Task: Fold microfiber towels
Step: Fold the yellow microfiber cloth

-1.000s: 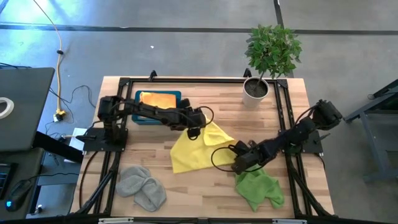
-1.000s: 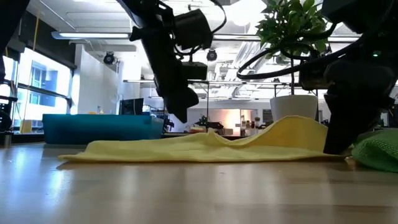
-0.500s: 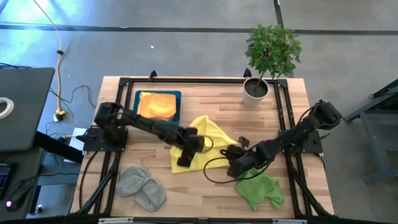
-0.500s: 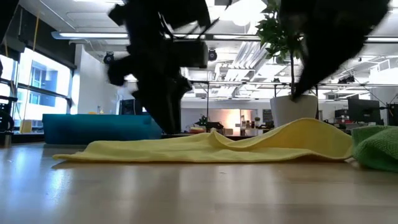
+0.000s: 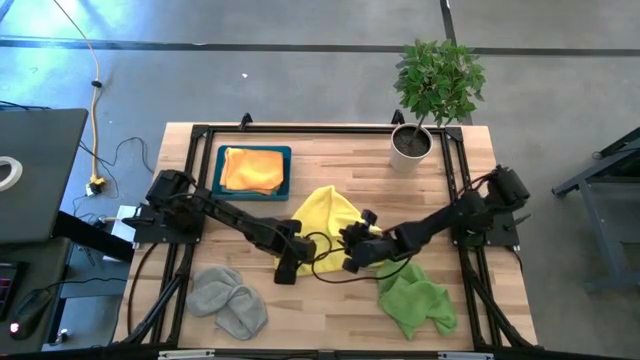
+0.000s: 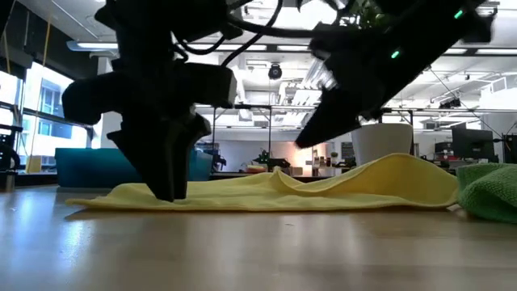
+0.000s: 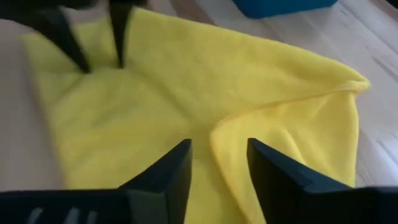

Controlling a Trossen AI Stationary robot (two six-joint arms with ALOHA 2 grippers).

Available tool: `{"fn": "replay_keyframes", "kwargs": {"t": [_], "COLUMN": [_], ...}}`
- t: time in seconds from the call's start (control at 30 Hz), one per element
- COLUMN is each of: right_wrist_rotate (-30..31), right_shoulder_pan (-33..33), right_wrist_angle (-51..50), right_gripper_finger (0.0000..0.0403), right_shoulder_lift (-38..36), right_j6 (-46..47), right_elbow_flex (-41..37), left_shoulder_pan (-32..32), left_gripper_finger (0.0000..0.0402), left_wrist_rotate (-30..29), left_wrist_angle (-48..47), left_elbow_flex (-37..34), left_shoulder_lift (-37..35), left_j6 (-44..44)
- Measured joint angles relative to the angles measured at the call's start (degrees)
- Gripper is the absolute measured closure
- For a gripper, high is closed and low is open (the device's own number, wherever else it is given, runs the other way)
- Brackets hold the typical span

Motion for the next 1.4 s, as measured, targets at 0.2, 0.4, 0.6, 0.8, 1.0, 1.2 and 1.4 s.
{"fn": "replay_keyframes", "kwargs": {"t": [0.2, 0.4, 0.6, 0.8, 1.0, 1.2, 1.4], "right_wrist_rotate": [-1.3, -3.6, 2.1, 2.2, 1.1, 9.0, 14.6], "right_shoulder_pan": [-2.9, -4.4, -4.5, -4.7, -4.7, -4.8, -7.5], "right_wrist_angle": [6.4, 11.9, 12.0, 11.9, 7.2, -11.9, -33.9], "right_gripper_finger": [0.0227, 0.0237, 0.0265, 0.0361, 0.0387, 0.0397, 0.0401], "right_shoulder_lift": [5.7, 10.4, 10.6, 10.6, 9.0, 0.8, -7.7], "right_j6": [1.1, 1.6, 1.6, 1.6, 1.5, 2.4, 9.8], "right_elbow_flex": [0.0, 0.0, 0.0, 0.0, 0.0, 0.1, 0.1], "left_shoulder_pan": [-0.7, -0.7, -0.7, -0.7, -0.7, -0.7, -0.7], "left_gripper_finger": [0.0264, 0.0264, 0.0264, 0.0264, 0.0264, 0.0264, 0.0264], "left_wrist_rotate": [-1.3, -1.3, -1.3, -1.3, -1.3, -1.2, -1.2], "left_wrist_angle": [1.4, 2.7, 2.8, 2.9, 2.9, 2.9, 3.0], "left_elbow_flex": [-1.3, -1.4, -1.5, -1.5, -1.5, -1.5, -1.5], "left_shoulder_lift": [-0.2, -0.1, 0.0, 0.1, 0.1, 0.2, 0.2], "left_j6": [-2.5, -2.0, -1.9, -1.8, -1.4, -1.4, -1.4]}}
